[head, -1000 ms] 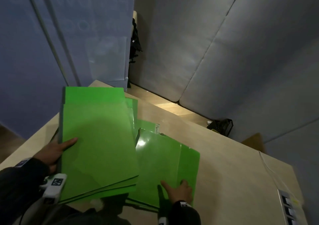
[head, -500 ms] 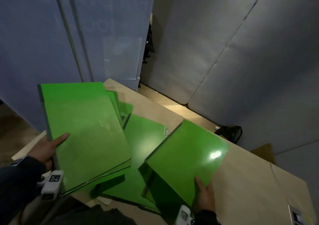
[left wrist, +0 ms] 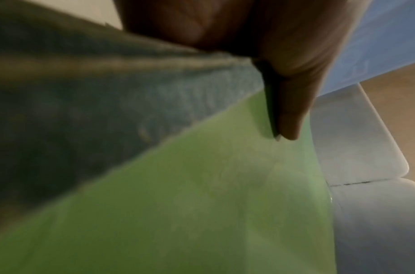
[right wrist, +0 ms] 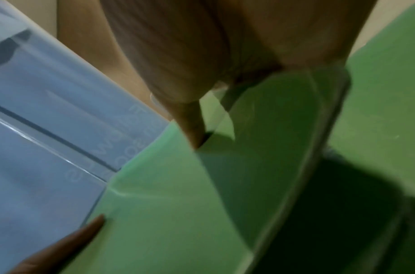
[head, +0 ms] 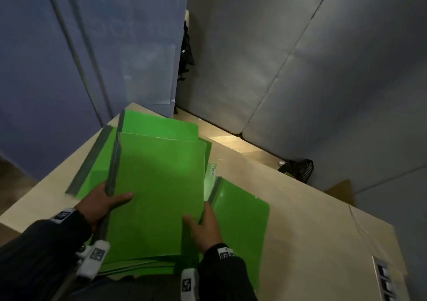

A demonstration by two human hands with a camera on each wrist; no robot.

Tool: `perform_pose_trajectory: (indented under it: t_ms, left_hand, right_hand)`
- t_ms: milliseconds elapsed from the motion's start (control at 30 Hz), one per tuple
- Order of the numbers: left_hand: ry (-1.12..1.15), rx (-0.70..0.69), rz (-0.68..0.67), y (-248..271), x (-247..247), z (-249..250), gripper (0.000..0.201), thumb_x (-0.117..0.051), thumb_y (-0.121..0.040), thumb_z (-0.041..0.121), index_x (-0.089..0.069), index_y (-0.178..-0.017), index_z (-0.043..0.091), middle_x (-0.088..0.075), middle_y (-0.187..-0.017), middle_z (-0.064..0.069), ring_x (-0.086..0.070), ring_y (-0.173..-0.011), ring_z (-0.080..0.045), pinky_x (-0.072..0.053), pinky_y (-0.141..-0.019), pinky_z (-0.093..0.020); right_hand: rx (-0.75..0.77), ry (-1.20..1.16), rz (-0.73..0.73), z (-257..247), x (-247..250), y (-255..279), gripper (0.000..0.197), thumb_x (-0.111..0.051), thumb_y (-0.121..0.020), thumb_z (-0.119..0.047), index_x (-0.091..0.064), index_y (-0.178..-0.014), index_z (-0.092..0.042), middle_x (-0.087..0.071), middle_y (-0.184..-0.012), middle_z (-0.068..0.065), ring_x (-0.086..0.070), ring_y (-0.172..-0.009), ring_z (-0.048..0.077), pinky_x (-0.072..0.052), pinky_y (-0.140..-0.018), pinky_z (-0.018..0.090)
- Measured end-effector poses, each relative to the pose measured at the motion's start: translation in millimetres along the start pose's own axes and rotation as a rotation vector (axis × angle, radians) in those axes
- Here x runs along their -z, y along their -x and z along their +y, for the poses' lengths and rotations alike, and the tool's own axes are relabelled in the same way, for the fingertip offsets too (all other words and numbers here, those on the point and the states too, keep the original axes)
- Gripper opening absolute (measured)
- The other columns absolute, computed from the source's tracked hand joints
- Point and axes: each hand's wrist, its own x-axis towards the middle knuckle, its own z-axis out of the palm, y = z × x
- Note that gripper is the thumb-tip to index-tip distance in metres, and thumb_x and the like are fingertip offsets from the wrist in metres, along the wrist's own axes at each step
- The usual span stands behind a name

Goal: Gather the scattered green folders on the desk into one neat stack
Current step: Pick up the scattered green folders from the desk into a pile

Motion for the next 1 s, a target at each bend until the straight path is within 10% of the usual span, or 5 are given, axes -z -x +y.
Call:
perform_pose_trajectory:
  t_ms: [100, 333, 467, 800, 1000]
  left_hand:
    - [0.028, 0.012, 0.029, 2, 8, 1, 0.053, -0.083, -0.068, 0.014, -0.058, -0.114, 0.004, -0.069, -0.1, -0.028, -0.067, -0.09, -0.042, -0.052, -0.083, -0.061]
    - [0.118, 0.014, 0.164, -2, 34, -12, 0.025, -0.063, -0.085, -0.003, -0.059, -0.105, 0.011, -0.069, -0.094, -0.028, -0.067, -0.083, -0.042, -0.053, -0.079, -0.06]
    - [0.124, 0.026, 0.208, -4, 36, -16, 0.018, -0.064, -0.087, 0.002, -0.056, -0.101, 0.008, -0.063, -0.071, -0.021, -0.061, -0.057, -0.033, -0.054, -0.048, -0.036]
    - [0.07, 0.056, 0.241, -9, 35, -26, 0.048, -0.07, -0.085, 0.023, -0.048, -0.122, 0.001, -0.058, -0.099, -0.02, -0.056, -0.09, -0.037, -0.049, -0.082, -0.05]
    - [0.035, 0.035, 0.137, -11, 10, -27, 0.043, -0.064, -0.09, 0.023, -0.046, -0.124, 0.005, -0.057, -0.108, -0.017, -0.053, -0.095, -0.031, -0.042, -0.079, -0.039]
  right_hand:
    - [-0.161, 0.182, 0.269, 35, 37, -5, 0.119, -0.056, -0.047, -0.087, -0.038, -0.147, -0.024, -0.041, -0.151, 0.008, -0.044, -0.136, 0.029, -0.038, -0.113, 0.05]
    - [-0.793, 0.24, 0.505, 139, 104, -5, 0.145, -0.092, -0.036, -0.063, -0.017, -0.151, -0.016, -0.032, -0.143, 0.024, -0.043, -0.131, 0.049, -0.039, -0.106, 0.057]
    - [-0.751, 0.071, 0.461, 144, 105, -12, 0.115, -0.098, -0.04, -0.041, -0.04, -0.132, -0.002, -0.051, -0.13, 0.026, -0.057, -0.117, 0.047, -0.05, -0.099, 0.053]
    - [-0.209, -0.506, 0.461, 125, 159, 30, 0.021, -0.058, -0.089, 0.012, -0.067, -0.104, 0.001, -0.079, -0.083, 0.018, -0.075, -0.061, 0.027, -0.062, -0.052, 0.033]
    - [-0.118, -0.626, 0.267, 84, 132, 34, 0.041, -0.067, -0.087, -0.011, -0.061, -0.127, -0.006, -0.07, -0.122, 0.024, -0.068, -0.108, 0.045, -0.049, -0.096, 0.066]
